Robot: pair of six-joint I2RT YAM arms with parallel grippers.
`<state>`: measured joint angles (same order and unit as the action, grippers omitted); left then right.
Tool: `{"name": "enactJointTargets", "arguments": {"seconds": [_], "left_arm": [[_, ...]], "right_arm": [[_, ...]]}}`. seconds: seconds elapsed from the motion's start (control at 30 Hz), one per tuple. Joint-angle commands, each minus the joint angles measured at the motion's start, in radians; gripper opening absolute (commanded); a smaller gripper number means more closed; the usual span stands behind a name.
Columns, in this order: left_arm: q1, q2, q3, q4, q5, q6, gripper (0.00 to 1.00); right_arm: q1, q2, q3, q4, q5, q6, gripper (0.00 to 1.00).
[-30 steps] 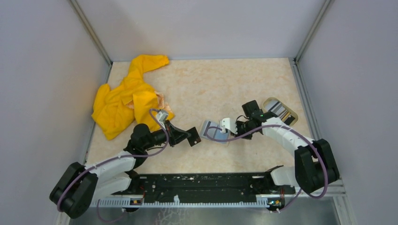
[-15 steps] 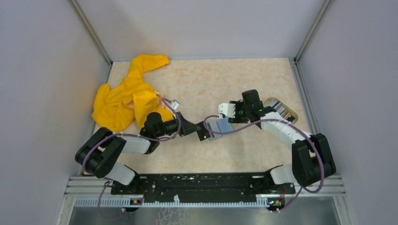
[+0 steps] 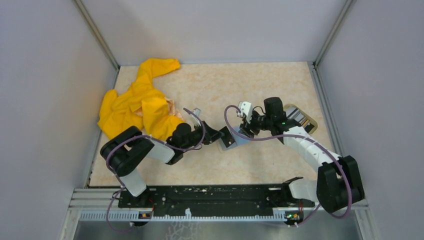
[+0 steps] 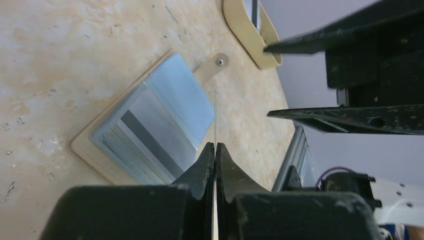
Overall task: Put the credit cards into the card holder
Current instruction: Insert the credit card into the card holder.
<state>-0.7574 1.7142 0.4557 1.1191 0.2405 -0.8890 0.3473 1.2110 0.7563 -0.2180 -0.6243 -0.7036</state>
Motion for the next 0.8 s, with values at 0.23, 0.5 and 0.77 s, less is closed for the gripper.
{"name": "enactJointTargets", "arguments": {"seconds": [0.23, 0.5, 0.77], "left_arm": [[-0.068, 0.02, 0.15, -0.281, -0.303, -0.1, 0.0], [-0.072, 0.059, 0.195, -0.327, -0.277, -0.125, 0.0], [-0.074, 0.088, 0.218, -0.357, -0.247, -0.147, 0.0]], "right_arm": [[-0.013, 0.267, 0.101, -0.025, 0.087, 0.216, 0.27], [-0.007, 0.384, 0.174, -0.117, 0.145, 0.238, 0.26], [-0.004, 0.396, 0.184, -0.133, 0.155, 0.236, 0.26]]}}
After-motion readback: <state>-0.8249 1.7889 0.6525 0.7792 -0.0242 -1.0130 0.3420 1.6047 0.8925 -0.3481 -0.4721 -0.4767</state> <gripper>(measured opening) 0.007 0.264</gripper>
